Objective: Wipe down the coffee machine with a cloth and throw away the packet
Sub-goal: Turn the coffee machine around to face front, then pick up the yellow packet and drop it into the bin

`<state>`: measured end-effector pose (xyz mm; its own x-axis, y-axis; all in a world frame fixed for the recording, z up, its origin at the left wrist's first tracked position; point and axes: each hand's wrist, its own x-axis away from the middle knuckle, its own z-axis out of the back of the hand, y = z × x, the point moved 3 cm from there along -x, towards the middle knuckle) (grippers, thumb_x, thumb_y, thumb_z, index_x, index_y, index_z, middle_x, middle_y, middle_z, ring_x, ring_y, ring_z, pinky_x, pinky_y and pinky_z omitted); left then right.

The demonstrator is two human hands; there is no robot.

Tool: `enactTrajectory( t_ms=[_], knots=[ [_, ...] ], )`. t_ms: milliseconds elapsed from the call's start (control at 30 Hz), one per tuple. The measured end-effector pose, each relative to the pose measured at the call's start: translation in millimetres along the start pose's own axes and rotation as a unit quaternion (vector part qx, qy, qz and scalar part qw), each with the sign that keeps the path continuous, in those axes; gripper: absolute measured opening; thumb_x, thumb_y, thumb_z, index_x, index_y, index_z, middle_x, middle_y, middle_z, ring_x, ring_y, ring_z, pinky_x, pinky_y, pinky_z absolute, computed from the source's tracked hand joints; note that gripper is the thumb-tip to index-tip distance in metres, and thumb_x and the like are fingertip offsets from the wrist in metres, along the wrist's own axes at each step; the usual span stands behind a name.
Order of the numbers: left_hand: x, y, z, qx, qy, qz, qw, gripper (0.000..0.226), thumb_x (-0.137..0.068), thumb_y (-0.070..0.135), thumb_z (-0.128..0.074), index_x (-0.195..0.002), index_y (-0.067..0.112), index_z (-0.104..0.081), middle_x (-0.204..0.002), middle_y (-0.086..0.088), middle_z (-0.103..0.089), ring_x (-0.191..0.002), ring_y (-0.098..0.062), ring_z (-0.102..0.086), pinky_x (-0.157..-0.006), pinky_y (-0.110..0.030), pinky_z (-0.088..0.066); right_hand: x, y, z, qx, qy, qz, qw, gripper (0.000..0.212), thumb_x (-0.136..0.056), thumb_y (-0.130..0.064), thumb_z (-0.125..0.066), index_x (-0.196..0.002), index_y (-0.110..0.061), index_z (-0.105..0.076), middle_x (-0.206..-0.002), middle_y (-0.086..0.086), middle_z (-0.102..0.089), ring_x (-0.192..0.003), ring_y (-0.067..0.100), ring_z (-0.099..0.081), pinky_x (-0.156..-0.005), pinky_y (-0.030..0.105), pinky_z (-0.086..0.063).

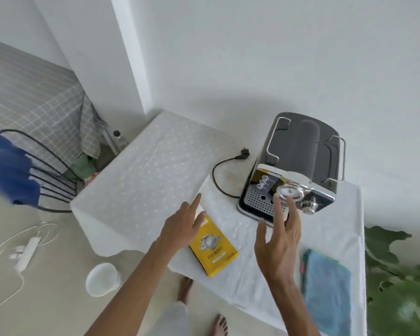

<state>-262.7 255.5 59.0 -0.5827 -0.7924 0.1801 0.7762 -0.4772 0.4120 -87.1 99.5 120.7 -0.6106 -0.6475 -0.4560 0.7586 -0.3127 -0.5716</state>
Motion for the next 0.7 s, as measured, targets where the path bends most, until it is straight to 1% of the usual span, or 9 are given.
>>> enactTrajectory(
  t_ms=[33, 100, 167, 200, 267, 433, 567, 633, 700],
  knots=[
    [10.2, -9.4, -9.5, 0.002, -0.02, 0.018, 1.0, 0.061, -0.103, 0.05, -0.025, -0.157, 0.027, -0.01, -0.122, -0.009, -0.052, -0.1, -0.028, -0.061, -0.075, -0.036, -0.048, 14.4, 1.1, -10.2, -0.01, -0.039, -0.002, 0.999, 0.057, -0.098, -0.013, -0.056, -0.153, -0.014, -0.04, -0.158, 0.017, -0.033, -0.146, 0.033, -0.034, -0.114, 0.049, -0.037],
    [29.2, -27.5, -30.1, 0.016, -0.058, 0.069, 0.996, 0.062, -0.103, 0.051, -0.025, -0.157, 0.027, -0.01, -0.125, -0.011, -0.052, -0.107, -0.028, -0.06, -0.081, -0.037, -0.048, 42.2, 9.3, -34.3, -0.03, -0.156, -0.046, 0.986, 0.061, -0.101, -0.019, -0.055, -0.157, -0.02, -0.032, -0.156, 0.015, -0.035, -0.143, 0.032, -0.037, -0.111, 0.049, -0.042],
    [45.2, -39.9, -48.1, 0.038, -0.087, 0.12, 0.988, 0.063, -0.102, 0.051, -0.027, -0.157, 0.026, -0.008, -0.122, -0.012, -0.053, -0.109, -0.029, -0.059, -0.086, -0.038, -0.048, 62.2, 22.4, -61.7, -0.018, -0.289, -0.083, 0.954, 0.066, -0.104, -0.03, -0.051, -0.161, -0.023, -0.019, -0.157, 0.018, -0.034, -0.143, 0.036, -0.038, -0.111, 0.049, -0.041],
    [51.2, -44.5, -56.6, 0.048, -0.101, 0.131, 0.985, 0.064, -0.102, 0.05, -0.028, -0.157, 0.026, -0.007, -0.12, -0.012, -0.054, -0.109, -0.029, -0.06, -0.086, -0.039, -0.048, 69.1, 28.1, -74.5, 0.0, -0.346, -0.091, 0.934, 0.067, -0.104, -0.034, -0.048, -0.161, -0.022, -0.015, -0.158, 0.02, -0.031, -0.143, 0.038, -0.037, -0.112, 0.05, -0.04],
    [59.8, -50.2, -71.1, 0.07, -0.124, 0.131, 0.981, 0.066, -0.102, 0.048, -0.033, -0.157, 0.026, -0.005, -0.116, -0.012, -0.056, -0.107, -0.028, -0.06, -0.087, -0.039, -0.05, 75.6, 33.9, -96.4, 0.036, -0.423, -0.09, 0.901, 0.069, -0.105, -0.036, -0.046, -0.161, -0.019, -0.011, -0.158, 0.022, -0.029, -0.144, 0.04, -0.035, -0.113, 0.049, -0.037],
    [61.9, -47.6, -90.9, 0.152, -0.14, 0.127, 0.97, 0.075, -0.101, 0.038, -0.046, -0.158, 0.016, -0.003, -0.128, -0.009, -0.057, -0.119, -0.023, -0.055, -0.094, -0.034, -0.046, 70.6, 26.2, -130.8, 0.096, -0.5, -0.092, 0.856, 0.074, -0.102, -0.028, -0.054, -0.161, -0.017, -0.01, -0.149, 0.017, -0.04, -0.133, 0.033, -0.049, -0.106, 0.044, -0.044],
    [50.9, -44.8, -101.9, 0.205, -0.137, 0.136, 0.96, 0.079, -0.1, 0.037, -0.05, -0.157, 0.012, -0.002, -0.141, -0.009, -0.049, -0.127, -0.024, -0.051, -0.097, -0.034, -0.046, 64.6, 21.2, -150.7, 0.153, -0.517, -0.083, 0.838, 0.076, -0.101, -0.029, -0.055, -0.161, -0.021, -0.009, -0.143, 0.016, -0.042, -0.125, 0.032, -0.054, -0.1, 0.043, -0.048],
    [46.5, -48.5, -106.6, 0.223, -0.136, 0.153, 0.953, 0.081, -0.099, 0.034, -0.053, -0.157, 0.012, -0.001, -0.139, -0.009, -0.05, -0.126, -0.024, -0.052, -0.096, -0.034, -0.047, 63.5, 20.5, -158.5, 0.172, -0.521, -0.086, 0.831, 0.078, -0.1, -0.03, -0.057, -0.161, -0.022, -0.009, -0.141, 0.015, -0.042, -0.123, 0.032, -0.054, -0.098, 0.043, -0.05],
    [43.6, -53.6, -111.0, 0.241, -0.127, 0.17, 0.947, 0.084, -0.097, 0.027, -0.058, -0.157, 0.013, 0.0, -0.134, -0.01, -0.056, -0.122, -0.024, -0.057, -0.094, -0.035, -0.05, 61.0, 20.6, -163.4, 0.19, -0.521, -0.084, 0.828, 0.079, -0.099, -0.029, -0.059, -0.161, -0.022, -0.01, -0.14, 0.015, -0.042, -0.124, 0.031, -0.053, -0.097, 0.042, -0.05]
  ],
)
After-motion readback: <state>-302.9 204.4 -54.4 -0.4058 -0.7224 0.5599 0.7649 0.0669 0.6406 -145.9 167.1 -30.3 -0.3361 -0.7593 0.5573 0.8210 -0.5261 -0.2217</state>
